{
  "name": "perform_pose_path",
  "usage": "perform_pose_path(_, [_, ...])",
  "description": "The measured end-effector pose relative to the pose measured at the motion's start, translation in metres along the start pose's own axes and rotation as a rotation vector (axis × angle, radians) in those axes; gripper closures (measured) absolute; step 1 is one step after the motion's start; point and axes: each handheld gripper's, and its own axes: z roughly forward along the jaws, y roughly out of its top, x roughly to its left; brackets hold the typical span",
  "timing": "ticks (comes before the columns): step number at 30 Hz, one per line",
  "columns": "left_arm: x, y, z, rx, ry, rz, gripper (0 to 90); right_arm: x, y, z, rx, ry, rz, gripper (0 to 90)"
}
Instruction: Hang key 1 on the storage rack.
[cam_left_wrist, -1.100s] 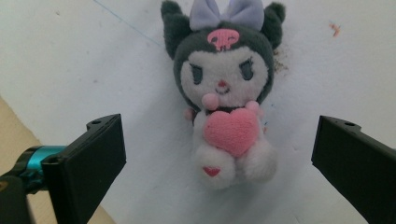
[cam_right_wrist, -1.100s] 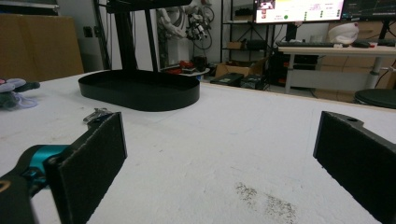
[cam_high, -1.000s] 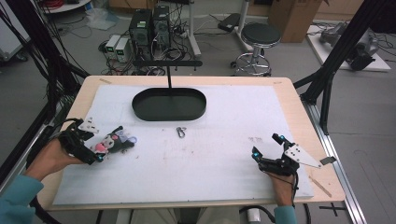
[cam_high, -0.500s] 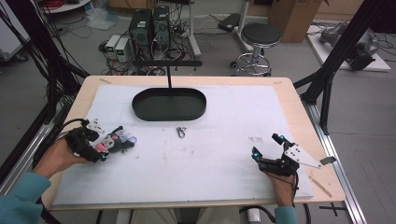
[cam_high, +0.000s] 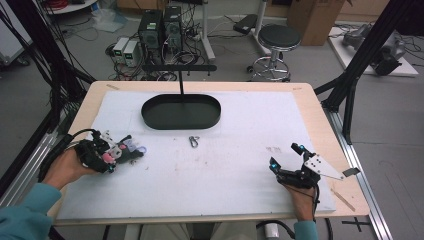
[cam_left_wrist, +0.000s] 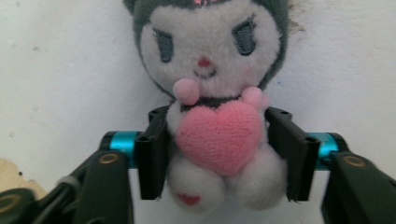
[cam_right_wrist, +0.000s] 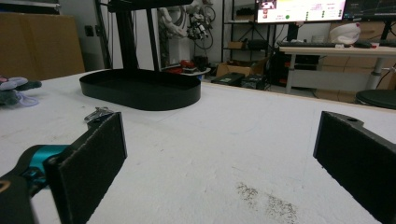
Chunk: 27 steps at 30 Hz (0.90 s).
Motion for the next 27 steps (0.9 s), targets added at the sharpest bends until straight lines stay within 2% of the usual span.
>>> perform_pose_path(8, [0.0, 0.0005, -0.0006, 0.005, 0.008, -0.02, 51.3, 0.0, 0.0, 0.0, 0.001, -0.002, -0.002, 1.8])
perform_pose_path(10, [-0.0004, 0.0008, -0.0013, 0.008, 0.014, -0.006, 52.5, 0.0002, 0.0001, -0.0001, 0.004, -0.001, -0.002, 1.8])
perform_pose_path(17, [-0.0017, 0.001, -0.0022, 0.004, 0.021, 0.0, 53.5, 0.0004, 0.0002, 0.0001, 0.007, -0.002, 0.0, 1.8])
perform_pose_path(20, [-0.0032, 0.001, -0.0024, -0.011, 0.022, -0.003, 53.6, 0.0003, 0.0001, 0.0001, 0.006, -0.003, -0.001, 1.9])
perform_pose_path(24, [-0.0034, 0.002, -0.0052, -0.027, 0.031, 0.013, 54.1, 0.0003, 0.0001, 0.0001, 0.007, -0.003, -0.003, 1.9])
perform_pose_path(27, [-0.004, 0.0031, -0.0092, -0.073, 0.018, 0.017, 54.1, 0.0003, 0.0002, 0.0001, 0.007, -0.003, 0.0, 1.9])
